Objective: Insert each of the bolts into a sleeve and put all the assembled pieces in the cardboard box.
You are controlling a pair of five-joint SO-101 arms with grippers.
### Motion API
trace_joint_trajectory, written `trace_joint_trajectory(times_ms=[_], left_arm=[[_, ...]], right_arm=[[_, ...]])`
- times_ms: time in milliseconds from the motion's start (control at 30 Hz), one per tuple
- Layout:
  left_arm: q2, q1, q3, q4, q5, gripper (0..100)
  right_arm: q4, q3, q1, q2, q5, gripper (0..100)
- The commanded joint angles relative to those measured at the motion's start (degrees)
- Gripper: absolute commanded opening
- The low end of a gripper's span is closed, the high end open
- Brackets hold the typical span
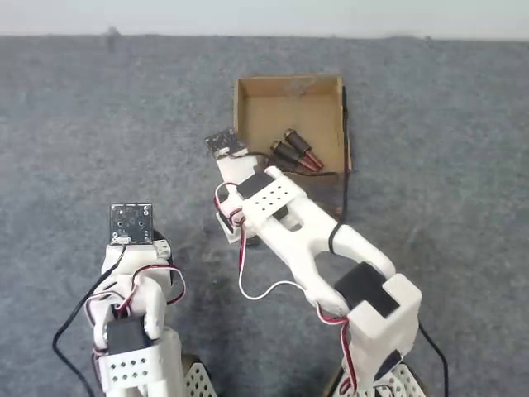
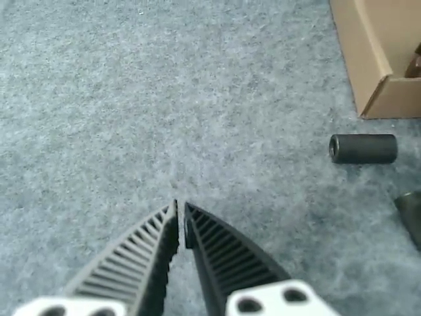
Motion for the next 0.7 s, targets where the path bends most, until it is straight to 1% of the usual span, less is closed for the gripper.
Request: trace_joint_trajectory(times_ms=[0,167,433,667], left_arm=[[-1.2,0.2,-1.0,-1.5,-0.5,2],[-1.2,0.2,-1.0,-1.5,-0.5,2],[-1.2,0.2,-1.0,-1.5,-0.5,2],[-1.2,0.2,-1.0,-1.5,-0.5,2]], right_arm=[[-0.3,-1.2,-1.5,1.1,-0.1,11.5],[-0.3,-1.3,-3.6,4.4,-0.1,11.4],[-0.2,-5.3,-0.7,7.0,-0.1,11.3],[-0.3,-5.5,-0.5,7.1,-0.3,11.2]])
